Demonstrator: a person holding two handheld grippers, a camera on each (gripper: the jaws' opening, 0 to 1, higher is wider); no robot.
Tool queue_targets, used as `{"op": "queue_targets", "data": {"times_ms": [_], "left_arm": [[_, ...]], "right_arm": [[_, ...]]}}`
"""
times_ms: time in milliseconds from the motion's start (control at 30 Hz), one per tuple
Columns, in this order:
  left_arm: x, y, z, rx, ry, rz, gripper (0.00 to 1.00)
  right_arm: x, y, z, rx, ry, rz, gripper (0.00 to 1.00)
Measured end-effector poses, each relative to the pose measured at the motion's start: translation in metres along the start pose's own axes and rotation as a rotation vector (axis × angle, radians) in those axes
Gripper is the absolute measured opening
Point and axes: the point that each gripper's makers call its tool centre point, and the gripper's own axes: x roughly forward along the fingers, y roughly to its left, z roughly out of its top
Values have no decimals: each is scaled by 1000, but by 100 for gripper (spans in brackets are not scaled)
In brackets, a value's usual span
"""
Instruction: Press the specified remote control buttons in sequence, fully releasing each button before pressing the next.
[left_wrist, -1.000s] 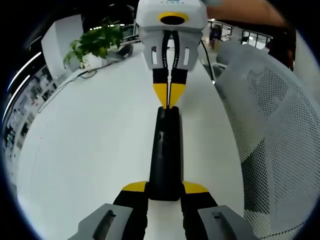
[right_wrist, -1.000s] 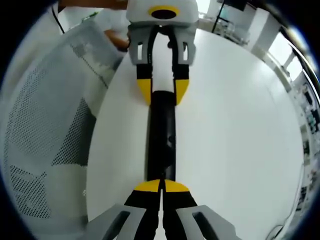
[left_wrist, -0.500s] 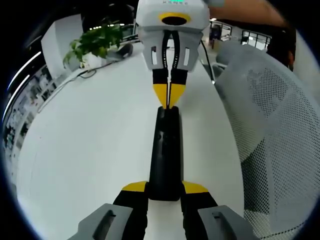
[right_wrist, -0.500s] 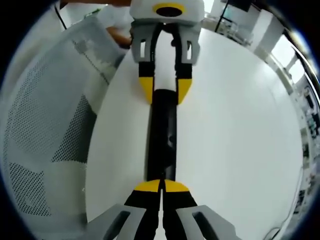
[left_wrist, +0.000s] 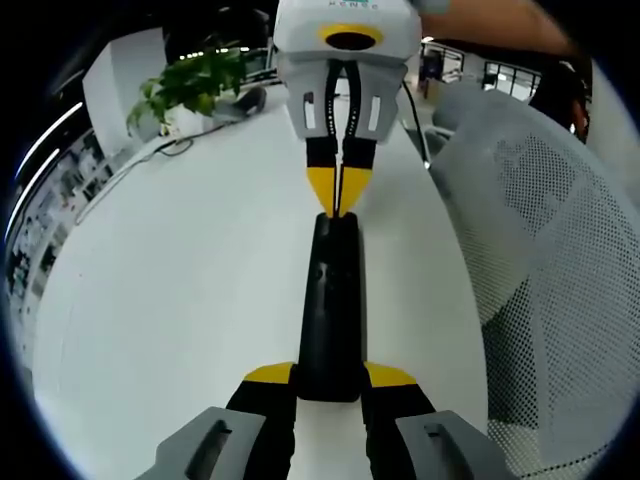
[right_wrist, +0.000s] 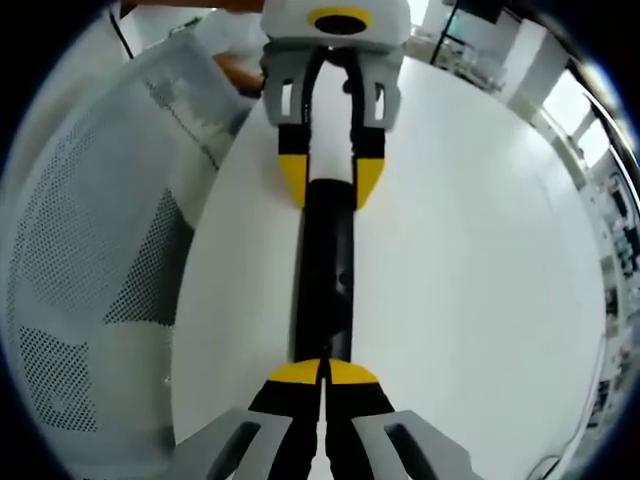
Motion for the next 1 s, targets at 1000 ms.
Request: {"op": "queue_targets", "data": {"times_ms": [1000], "left_arm": [[0,0,0,0,-1,1,25]], "right_arm": [[-8,0,1,16,-25,-17,0]]}}
